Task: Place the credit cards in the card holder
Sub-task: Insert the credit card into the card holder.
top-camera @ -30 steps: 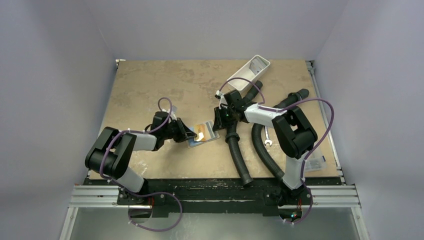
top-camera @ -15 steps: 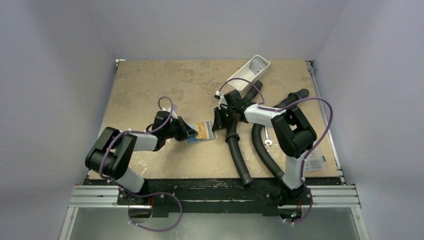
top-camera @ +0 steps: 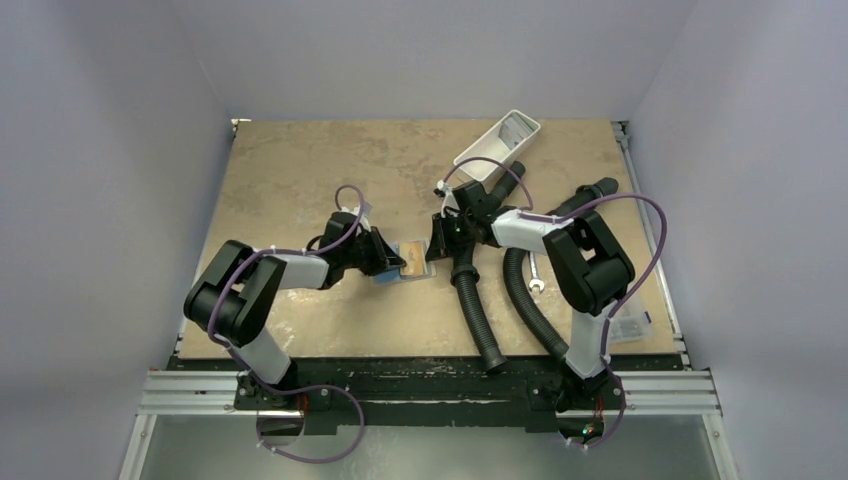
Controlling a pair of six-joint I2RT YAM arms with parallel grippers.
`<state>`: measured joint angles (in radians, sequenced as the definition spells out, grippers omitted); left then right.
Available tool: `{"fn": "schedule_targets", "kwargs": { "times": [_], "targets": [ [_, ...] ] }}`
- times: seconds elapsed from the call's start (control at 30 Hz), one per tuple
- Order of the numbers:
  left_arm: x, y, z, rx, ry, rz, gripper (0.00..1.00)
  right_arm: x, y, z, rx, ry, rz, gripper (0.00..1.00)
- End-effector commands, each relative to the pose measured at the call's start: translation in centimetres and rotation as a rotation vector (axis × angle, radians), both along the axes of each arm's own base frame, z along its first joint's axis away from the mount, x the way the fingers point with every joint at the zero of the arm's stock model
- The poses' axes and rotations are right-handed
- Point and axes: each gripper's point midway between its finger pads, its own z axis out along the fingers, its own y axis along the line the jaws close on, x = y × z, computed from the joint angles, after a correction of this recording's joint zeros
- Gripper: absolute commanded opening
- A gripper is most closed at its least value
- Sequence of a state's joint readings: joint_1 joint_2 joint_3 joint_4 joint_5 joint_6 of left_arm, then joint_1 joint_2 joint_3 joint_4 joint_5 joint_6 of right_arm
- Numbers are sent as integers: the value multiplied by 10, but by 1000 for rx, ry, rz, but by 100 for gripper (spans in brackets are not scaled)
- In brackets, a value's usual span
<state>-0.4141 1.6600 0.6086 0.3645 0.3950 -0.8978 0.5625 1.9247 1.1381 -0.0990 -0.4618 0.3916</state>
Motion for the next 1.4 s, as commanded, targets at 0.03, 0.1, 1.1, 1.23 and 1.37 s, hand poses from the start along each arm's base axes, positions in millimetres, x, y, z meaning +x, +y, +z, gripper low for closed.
{"fn": "schedule_targets", "kwargs": {
  "times": [0.03, 0.1, 1.1, 1.23, 1.37],
  "targets": [
    [-9, -15, 6, -34, -4, -44, 7, -19, 12, -4, 44, 55, 24, 7],
    [-12, -14, 7, -37, 3, -33, 14, -20, 13, -3, 56, 61, 12, 4],
    [-15, 3, 23, 221, -44, -115, 49, -30, 20, 7, 88, 76, -1, 1],
    [-22, 4, 19, 208, -23, -123, 49, -29, 21, 6, 82, 76, -7, 2],
    [-16, -10, 21, 166, -46, -140, 49, -31, 25, 5, 80, 78, 4, 3]
  ]
}}
